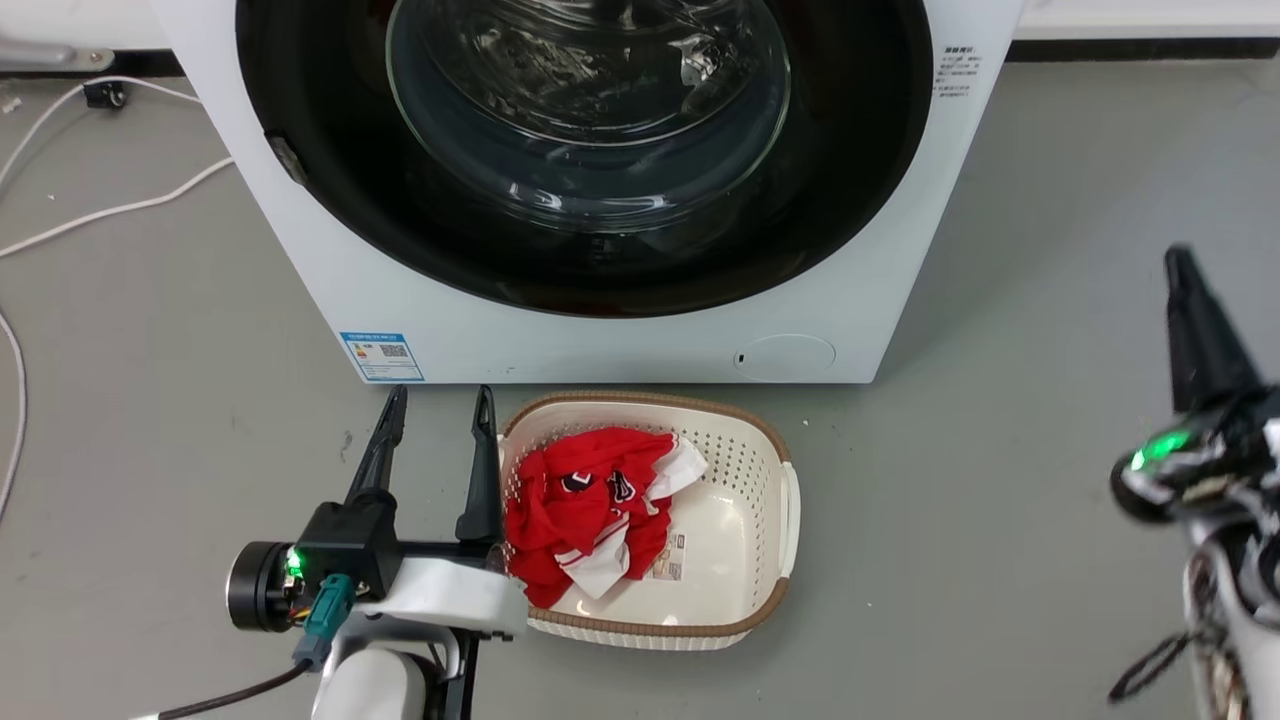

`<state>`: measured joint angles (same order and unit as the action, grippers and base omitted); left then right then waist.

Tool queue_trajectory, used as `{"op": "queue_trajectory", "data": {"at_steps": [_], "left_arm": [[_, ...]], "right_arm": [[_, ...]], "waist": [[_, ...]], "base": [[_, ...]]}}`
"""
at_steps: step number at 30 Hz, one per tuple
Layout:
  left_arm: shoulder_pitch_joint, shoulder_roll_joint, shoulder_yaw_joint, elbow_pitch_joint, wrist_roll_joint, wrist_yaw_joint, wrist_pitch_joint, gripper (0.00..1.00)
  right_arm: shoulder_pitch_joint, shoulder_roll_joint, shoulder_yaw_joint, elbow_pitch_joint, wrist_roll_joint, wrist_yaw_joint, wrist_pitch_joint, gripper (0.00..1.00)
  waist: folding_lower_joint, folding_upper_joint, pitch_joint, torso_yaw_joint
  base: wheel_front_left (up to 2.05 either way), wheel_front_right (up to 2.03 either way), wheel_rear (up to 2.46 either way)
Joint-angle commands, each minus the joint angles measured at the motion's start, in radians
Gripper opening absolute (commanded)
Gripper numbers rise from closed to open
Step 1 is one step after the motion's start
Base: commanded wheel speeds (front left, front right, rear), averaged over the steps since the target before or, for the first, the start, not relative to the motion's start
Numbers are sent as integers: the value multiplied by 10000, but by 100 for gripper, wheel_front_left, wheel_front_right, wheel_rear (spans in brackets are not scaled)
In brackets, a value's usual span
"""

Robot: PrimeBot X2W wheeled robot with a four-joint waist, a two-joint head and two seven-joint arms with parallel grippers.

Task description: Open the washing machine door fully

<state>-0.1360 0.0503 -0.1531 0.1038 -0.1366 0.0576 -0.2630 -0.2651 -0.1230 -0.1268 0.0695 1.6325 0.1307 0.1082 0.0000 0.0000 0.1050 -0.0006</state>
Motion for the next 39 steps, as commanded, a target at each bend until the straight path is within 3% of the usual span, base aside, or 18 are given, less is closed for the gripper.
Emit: {"op": "queue_trajectory", "data": {"at_steps": [1,7,15,26,39], "left_arm": [[-188,-2,8,-42,-64,54,-27,100],[-429,-2,-58,-126,-28,104,-25,100],[-884,-2,-297,-304,-1,160,-25,100],[-1361,-1,-851,-669,-170,410,-25,100],[-1839,-1,-1521,-1097,-444,824,-25,100]], "right_arm": [[-472,-154,-13,177,159,0,161,0],[-3053,-1201,338,1875,199,0,884,0],[-6636,-2301,1399,4719,-872,0,1668,0],[-10280,-2544,2682,8366,-2473,0,2789,0],[-12168,-2699,3470,10303,-3680,0,3615,0]], "waist": [[0,0,105,-25],[0,0,486,21],[0,0,1144,314],[0,0,2065,870],[0,0,2936,1382]], "base": [[0,0,0],[0,0,0],[0,0,0],[0,0,0],[0,0,0]]}}
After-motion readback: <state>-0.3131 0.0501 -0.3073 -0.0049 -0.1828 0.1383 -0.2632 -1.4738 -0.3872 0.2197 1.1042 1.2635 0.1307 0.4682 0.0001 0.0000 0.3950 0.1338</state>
